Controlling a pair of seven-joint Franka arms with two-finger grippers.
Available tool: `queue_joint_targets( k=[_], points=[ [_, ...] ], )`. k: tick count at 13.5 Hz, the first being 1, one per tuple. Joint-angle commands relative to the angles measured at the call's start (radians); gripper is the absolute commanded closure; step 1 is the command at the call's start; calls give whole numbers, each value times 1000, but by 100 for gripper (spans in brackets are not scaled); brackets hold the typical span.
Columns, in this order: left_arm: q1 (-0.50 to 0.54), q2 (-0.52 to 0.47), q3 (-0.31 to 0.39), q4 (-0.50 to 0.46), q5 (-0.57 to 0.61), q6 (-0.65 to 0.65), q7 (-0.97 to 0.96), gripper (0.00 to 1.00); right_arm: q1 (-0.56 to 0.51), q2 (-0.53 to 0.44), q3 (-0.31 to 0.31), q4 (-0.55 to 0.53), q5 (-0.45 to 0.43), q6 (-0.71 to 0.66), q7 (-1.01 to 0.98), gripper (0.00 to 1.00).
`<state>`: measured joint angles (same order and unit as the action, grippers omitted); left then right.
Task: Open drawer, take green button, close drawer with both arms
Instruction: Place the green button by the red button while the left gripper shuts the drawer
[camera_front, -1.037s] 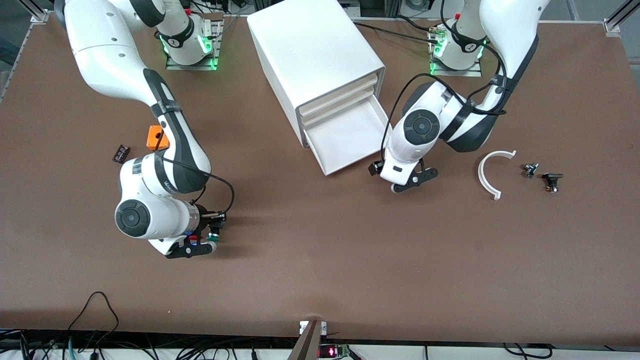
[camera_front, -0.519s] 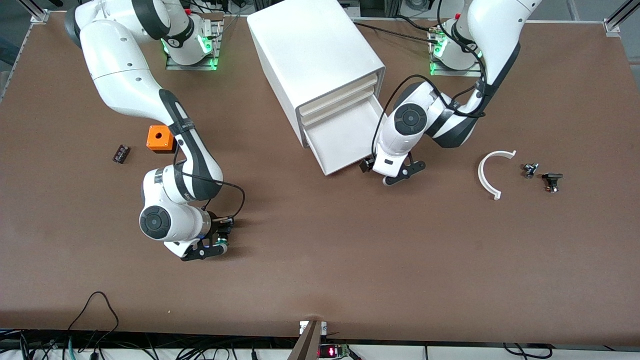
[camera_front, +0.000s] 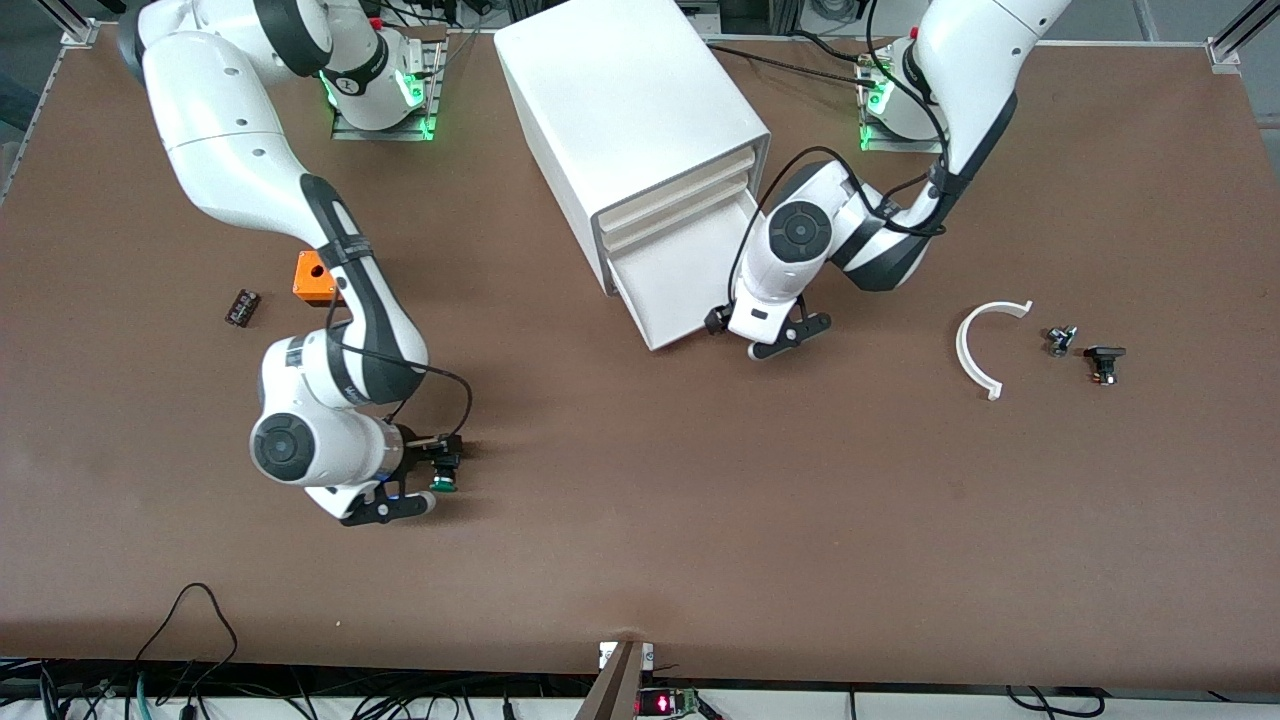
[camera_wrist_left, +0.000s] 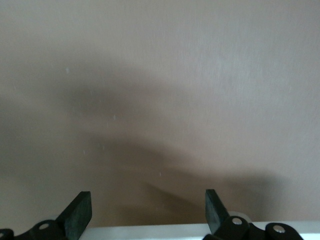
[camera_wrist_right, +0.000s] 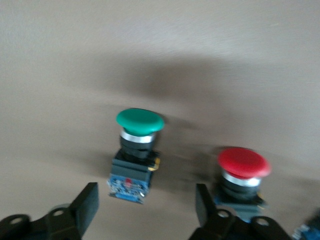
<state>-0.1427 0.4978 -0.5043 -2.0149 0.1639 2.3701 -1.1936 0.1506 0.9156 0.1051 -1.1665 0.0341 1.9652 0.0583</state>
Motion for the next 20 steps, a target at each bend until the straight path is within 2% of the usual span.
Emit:
queue_joint_targets(
  k=[1, 3, 6, 8, 10, 14, 17, 20],
  points=[
    [0, -5, -40, -28, 17, 4, -58, 0, -61, -119, 15, -27, -2, -107, -21, 0],
    [3, -5, -72, -37, 16, 3, -87, 0, -82, -202, -2, -65, -8, -131, -23, 0],
    [9, -1, -115, -41, 9, -35, -90, 0, -80, -340, -62, -157, -23, -131, -22, 0],
    [8, -1, -131, -41, -52, -69, -87, 0, -82, -469, -73, -296, -54, -88, -12, 0],
    [0, 4, -146, -41, -61, -75, -90, 0, -82, -600, -99, -450, -57, -27, -11, 0],
    [-12, 44, -163, -41, -90, -75, -103, 0, -80, -808, -102, -622, -57, -34, -8, 0],
    [-14, 56, -169, -38, -95, -74, -109, 0, -80, -912, -97, -628, -59, -152, 31, 0],
    [-11, 54, -184, -36, -145, -75, -107, 0, -80, -955, -97, -599, -71, -216, 35, 0]
  ],
)
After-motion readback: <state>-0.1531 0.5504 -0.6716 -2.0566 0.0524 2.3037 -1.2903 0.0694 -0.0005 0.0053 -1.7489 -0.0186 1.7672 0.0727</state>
